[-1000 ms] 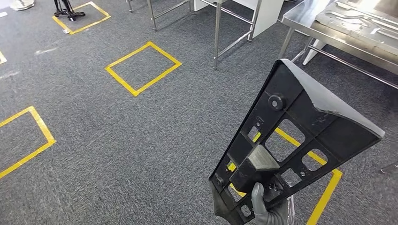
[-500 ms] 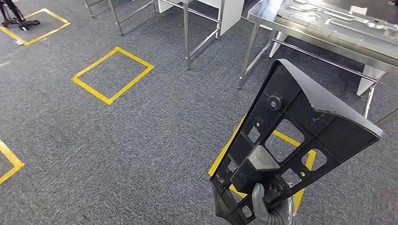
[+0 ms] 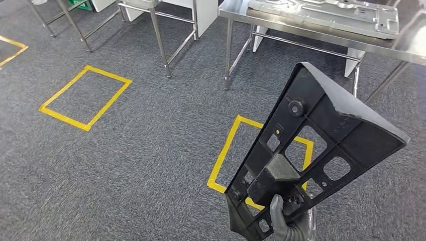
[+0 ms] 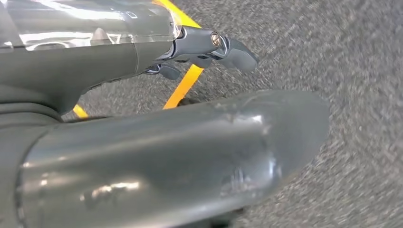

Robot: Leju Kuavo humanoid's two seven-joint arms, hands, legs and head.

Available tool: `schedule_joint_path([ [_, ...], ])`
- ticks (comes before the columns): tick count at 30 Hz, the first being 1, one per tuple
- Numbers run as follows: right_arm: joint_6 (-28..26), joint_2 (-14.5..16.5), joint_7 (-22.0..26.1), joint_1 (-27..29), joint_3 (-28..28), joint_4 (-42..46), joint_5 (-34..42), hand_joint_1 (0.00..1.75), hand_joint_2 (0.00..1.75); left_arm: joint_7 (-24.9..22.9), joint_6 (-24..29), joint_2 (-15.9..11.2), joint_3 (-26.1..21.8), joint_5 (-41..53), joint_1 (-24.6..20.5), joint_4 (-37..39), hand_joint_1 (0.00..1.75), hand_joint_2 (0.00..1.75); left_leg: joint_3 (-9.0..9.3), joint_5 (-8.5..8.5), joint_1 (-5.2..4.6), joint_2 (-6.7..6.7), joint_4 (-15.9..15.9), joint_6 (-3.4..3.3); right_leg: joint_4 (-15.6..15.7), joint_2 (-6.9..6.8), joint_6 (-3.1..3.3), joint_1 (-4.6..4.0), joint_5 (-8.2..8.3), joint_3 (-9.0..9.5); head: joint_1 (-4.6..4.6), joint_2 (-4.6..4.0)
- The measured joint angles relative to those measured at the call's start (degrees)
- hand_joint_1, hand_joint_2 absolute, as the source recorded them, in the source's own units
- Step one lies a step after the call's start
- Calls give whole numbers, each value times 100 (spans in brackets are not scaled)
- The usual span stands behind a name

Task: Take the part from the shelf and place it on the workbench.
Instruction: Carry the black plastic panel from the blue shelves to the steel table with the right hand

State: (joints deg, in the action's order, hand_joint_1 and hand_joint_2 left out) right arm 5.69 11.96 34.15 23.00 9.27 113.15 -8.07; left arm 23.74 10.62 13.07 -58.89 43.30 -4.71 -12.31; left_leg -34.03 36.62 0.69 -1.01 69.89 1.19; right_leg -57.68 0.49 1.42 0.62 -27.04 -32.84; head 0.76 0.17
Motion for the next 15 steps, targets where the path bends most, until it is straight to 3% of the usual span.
schedule_joint_path([
  [1,-4,2,-5,2,0,-1,0,175,175,-4,0,0,-1,0,13,0,0,0,-157,82,1,35,301,5,-5,83,4,-1,-1,1,-3,-1],
  [2,-9,2,-10,4,0,-1,0,175,175,-8,0,0,-2,-1,23,0,0,0,-236,43,2,49,416,7,-15,174,3,-1,-3,4,-4,-1],
  [3,-14,2,-16,6,0,-2,0,175,175,-11,0,-1,-3,-2,30,0,0,0,-213,-110,3,61,301,2,-28,266,-1,1,-7,9,-5,-1],
  [4,-17,2,-20,7,0,-2,0,175,175,-13,0,-3,-4,-3,32,0,0,0,-102,-345,8,100,-11,-6,-47,356,-12,4,-15,14,-5,-2],
  [6,-19,2,-27,6,1,-2,0,175,175,-15,0,-9,-8,-4,30,0,0,0,180,-692,31,358,-745,-37,-102,508,-55,11,-39,-4,-4,-2],
  [8,-20,2,-34,6,1,-1,-2,175,175,-20,0,-13,-13,-3,25,0,0,0,299,-760,40,561,-1066,-82,-136,635,-126,17,-37,-59,-4,-1],
  [10,-25,2,-38,14,0,1,-4,175,175,-22,0,-11,-15,-2,16,0,0,0,308,-777,31,482,-1099,-153,-126,754,-206,32,-6,-108,-4,-1],
  [12,-33,2,-40,24,0,2,-3,175,175,-22,0,-9,-15,-2,11,0,0,0,326,-816,37,333,-1153,-237,-261,527,-269,22,-93,-185,32,-1],
  [14,-36,1,-42,20,1,2,-3,175,175,-22,0,-9,-15,-2,19,0,0,0,331,-832,32,171,-1186,-289,-812,126,-317,8,-409,-448,80,-1],
  [15,-36,0,-43,16,1,1,-4,175,175,-23,0,-10,-15,-2,27,0,0,0,328,-829,23,85,-1186,-300,-1193,34,-334,14,-587,-635,93,-1],
])
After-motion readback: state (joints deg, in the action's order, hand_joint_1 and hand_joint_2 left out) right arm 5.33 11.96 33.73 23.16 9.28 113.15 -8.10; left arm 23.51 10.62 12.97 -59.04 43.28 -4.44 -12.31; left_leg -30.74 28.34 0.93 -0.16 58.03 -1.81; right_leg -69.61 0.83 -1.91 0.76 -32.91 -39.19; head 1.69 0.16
